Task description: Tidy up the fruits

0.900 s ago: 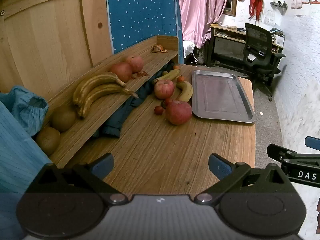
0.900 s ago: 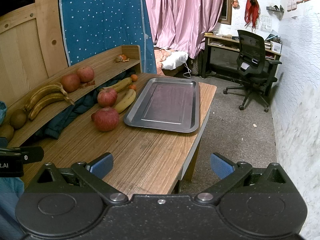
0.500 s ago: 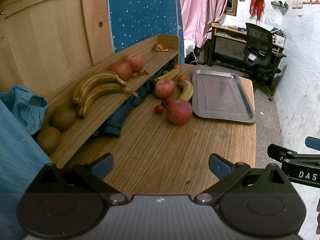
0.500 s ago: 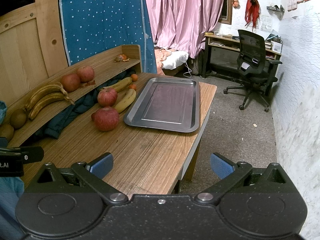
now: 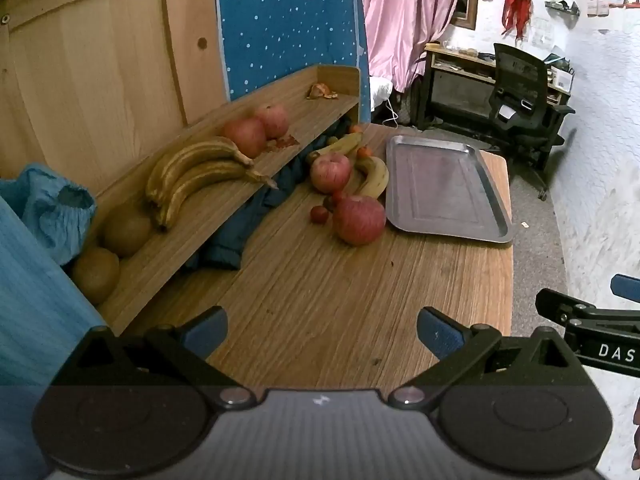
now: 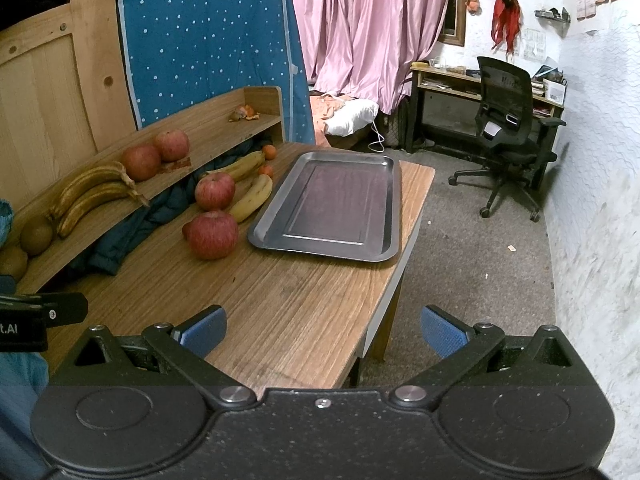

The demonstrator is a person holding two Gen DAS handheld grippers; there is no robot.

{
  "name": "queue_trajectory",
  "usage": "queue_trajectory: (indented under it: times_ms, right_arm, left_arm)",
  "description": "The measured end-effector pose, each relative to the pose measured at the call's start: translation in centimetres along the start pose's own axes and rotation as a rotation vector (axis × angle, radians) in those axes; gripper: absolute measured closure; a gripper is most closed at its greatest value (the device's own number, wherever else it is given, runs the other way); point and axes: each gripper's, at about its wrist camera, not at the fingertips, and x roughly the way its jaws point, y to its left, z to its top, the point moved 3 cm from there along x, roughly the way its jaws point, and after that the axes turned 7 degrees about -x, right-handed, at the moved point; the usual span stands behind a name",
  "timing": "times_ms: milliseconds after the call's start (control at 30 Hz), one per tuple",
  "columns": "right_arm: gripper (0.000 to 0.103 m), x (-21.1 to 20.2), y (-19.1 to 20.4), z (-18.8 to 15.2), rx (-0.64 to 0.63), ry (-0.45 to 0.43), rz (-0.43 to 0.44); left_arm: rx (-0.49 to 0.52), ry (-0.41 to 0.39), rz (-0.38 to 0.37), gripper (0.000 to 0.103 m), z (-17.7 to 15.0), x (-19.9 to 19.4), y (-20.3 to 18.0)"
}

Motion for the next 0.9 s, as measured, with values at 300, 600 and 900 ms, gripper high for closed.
queue_trajectory:
  times_ms: [300,600,900]
  right_arm:
    - [0.001,0.4,-0.5,-0.5,-0.004,0.019,0.021]
    - [0.001,2.3,-2.4,-0.5,-0.047,0.047,0.118]
    - [0.001,7.0,-12.0,1.5,-0.113,0.074,0.249]
  left_arm:
    - [-0.008,0.025,0.015,0.0,0.2,0.3,-0.5]
    - [-0.046,0.068,0.083,0.0,-0.2,1.3,-2.4]
    - [-0.259,0.112,0.228,0.0,0.9,4.5,-7.5]
